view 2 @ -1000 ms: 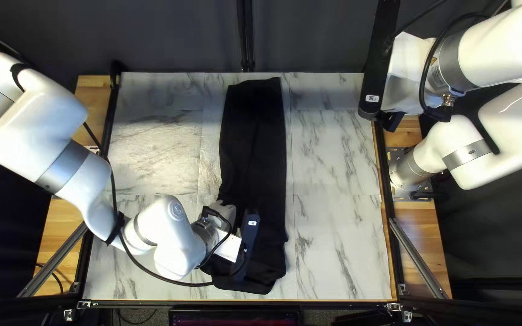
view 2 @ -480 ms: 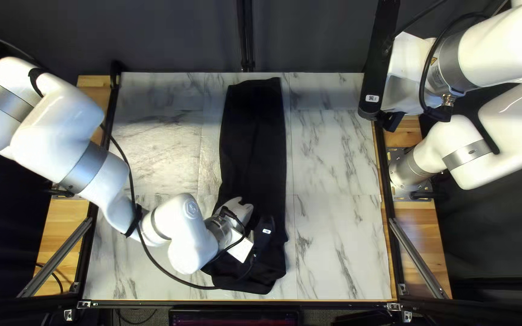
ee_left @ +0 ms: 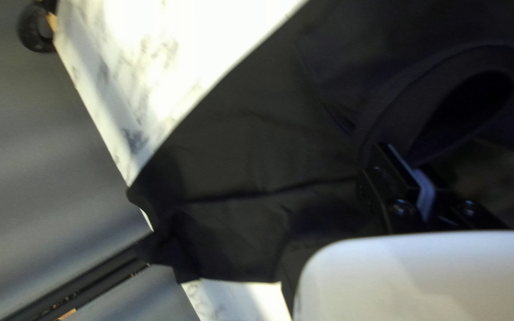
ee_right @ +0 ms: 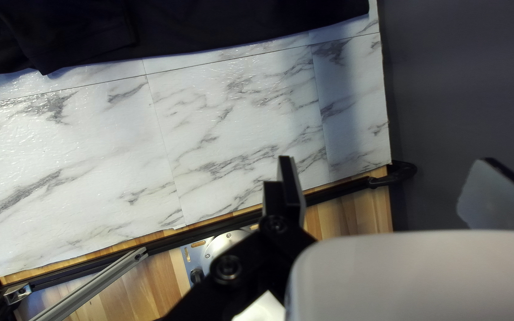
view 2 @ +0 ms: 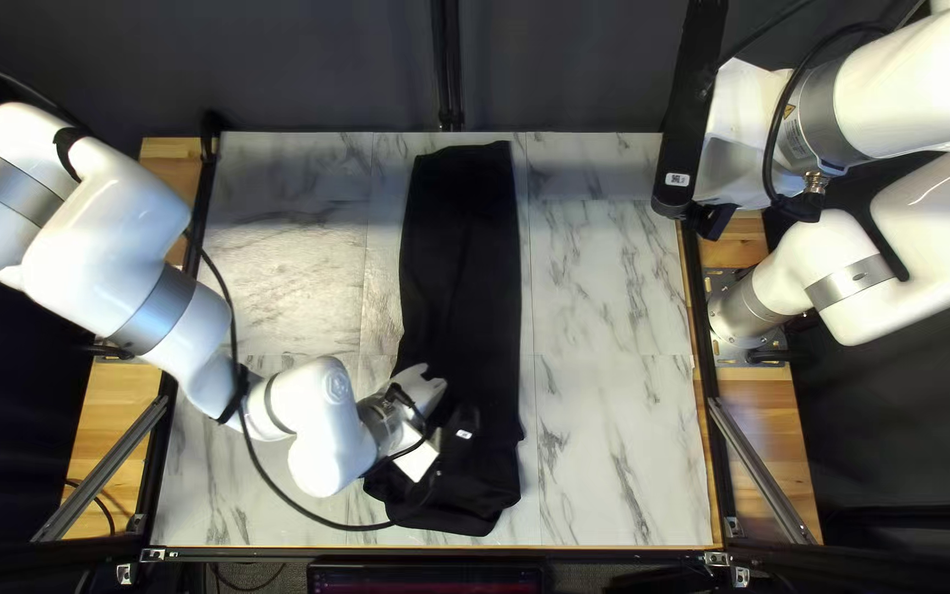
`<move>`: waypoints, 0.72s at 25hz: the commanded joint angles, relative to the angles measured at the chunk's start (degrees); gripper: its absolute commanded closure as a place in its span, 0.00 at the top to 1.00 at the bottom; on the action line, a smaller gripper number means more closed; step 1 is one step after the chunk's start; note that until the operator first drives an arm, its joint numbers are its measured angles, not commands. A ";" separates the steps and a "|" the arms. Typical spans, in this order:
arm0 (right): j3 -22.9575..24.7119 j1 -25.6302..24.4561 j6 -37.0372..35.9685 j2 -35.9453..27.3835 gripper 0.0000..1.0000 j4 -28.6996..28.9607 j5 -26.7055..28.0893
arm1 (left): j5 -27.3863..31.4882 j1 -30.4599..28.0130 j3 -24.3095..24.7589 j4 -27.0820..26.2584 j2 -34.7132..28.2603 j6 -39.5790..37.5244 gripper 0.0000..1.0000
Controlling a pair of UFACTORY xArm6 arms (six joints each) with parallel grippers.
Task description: Fold t-shirt
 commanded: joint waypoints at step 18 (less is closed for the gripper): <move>0.00 0.00 0.00 0.00 1.00 0.00 0.00 | 5.09 -0.02 -5.88 -4.65 1.08 2.73 0.00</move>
